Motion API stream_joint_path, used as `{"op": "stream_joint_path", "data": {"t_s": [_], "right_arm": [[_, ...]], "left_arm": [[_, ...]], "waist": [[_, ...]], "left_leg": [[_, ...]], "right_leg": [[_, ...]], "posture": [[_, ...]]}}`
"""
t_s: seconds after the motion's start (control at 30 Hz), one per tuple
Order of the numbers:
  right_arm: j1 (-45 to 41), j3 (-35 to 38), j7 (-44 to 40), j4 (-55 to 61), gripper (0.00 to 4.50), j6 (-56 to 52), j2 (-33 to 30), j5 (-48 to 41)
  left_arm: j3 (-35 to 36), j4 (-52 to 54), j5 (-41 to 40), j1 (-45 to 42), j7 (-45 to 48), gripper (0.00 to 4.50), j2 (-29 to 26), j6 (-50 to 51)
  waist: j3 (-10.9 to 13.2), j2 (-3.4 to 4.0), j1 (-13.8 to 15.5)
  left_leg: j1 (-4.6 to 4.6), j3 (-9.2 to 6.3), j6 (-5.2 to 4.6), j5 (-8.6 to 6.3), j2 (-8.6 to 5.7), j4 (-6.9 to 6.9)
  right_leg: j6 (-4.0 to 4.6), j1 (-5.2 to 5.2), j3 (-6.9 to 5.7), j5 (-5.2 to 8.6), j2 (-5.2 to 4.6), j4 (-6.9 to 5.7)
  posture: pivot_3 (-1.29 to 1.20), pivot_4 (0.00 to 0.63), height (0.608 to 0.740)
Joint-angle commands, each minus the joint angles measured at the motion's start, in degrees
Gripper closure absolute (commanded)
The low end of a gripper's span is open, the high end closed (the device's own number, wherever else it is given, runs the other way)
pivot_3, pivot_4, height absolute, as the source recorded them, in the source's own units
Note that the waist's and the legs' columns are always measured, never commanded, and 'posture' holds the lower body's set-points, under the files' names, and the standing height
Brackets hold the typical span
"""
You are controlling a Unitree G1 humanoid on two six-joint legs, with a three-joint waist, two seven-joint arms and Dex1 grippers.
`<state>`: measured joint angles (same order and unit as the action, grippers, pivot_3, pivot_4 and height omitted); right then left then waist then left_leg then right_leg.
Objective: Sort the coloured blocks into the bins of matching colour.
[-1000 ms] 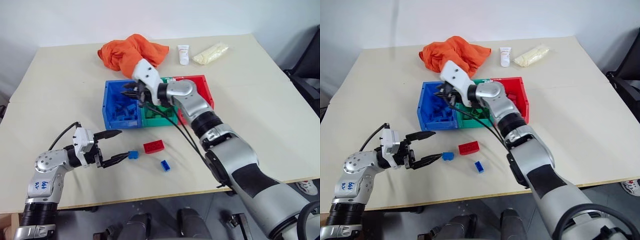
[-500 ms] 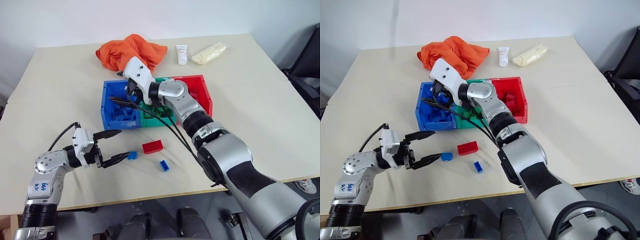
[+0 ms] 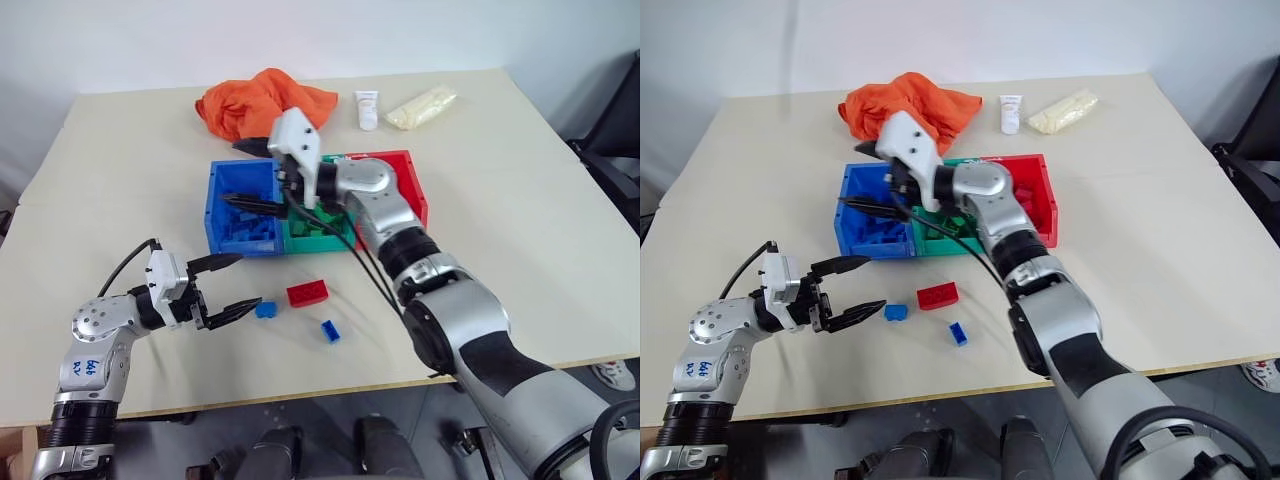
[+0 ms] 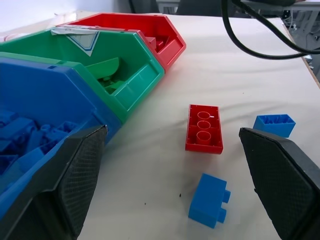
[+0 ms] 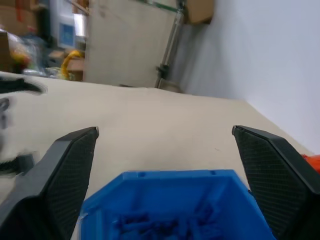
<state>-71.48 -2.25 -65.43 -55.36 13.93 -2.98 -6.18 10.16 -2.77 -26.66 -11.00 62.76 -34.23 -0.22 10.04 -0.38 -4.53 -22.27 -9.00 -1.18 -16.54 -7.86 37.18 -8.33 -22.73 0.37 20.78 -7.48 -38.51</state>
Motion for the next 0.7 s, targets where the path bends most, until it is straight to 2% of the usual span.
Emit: {"op": "stream_joint_path", "data": {"t_s": [0.03,0.13,0.3,0.47,0.7], "right_arm": [[7.7,-0.8,-8.3,15.2,0.02,-6.8,-6.8,-3.8],[16.6,-1.1,-11.4,28.3,0.02,-13.9,-14.4,-5.9],[26.9,1.0,-10.4,43.5,0.02,-23.4,-24.0,-9.6],[37.5,4.6,-7.8,53.4,0.02,-30.7,-33.1,-11.5],[51.9,11.8,-4.1,61.3,0.02,-36.2,-42.9,-13.4]], "left_arm": [[0.4,1.1,-0.4,0.6,0.4,0.0,-0.1,-0.8],[0.5,1.0,-0.6,1.0,0.6,0.0,-0.3,-0.8],[0.5,-0.2,-0.5,1.0,1.6,0.0,-0.6,-1.0],[0.1,-1.5,-0.2,0.4,2.7,0.0,-0.7,-1.4],[-0.3,-2.9,0.0,-0.4,4.0,0.0,-0.7,-1.9]], "waist": [[0.0,0.0,0.2],[0.0,-0.01,0.8],[0.0,0.01,1.1],[0.0,0.0,2.5],[0.0,-0.01,3.6]], "left_leg": [[-0.02,0.0,-0.01,0.0,-0.03,0.0],[-0.03,0.01,-0.03,-0.01,-0.03,0.02],[-0.05,0.32,-0.02,-0.01,0.06,-0.04],[-0.05,0.3,0.0,0.0,0.09,0.03],[-0.09,0.37,-0.07,-0.01,0.01,0.03]], "right_leg": [[0.0,0.02,0.0,0.0,-0.03,0.03],[0.0,0.04,0.0,0.0,-0.06,0.11],[0.04,-0.06,0.0,0.03,-0.01,0.55],[0.07,0.01,0.03,0.04,-0.02,0.61],[0.07,0.07,0.03,0.04,-0.08,0.79]], "posture": [[0.0,0.15,0.74],[0.0,0.15,0.74],[0.0,0.15,0.74],[0.0,0.15,0.74],[0.0,0.15,0.74]]}}
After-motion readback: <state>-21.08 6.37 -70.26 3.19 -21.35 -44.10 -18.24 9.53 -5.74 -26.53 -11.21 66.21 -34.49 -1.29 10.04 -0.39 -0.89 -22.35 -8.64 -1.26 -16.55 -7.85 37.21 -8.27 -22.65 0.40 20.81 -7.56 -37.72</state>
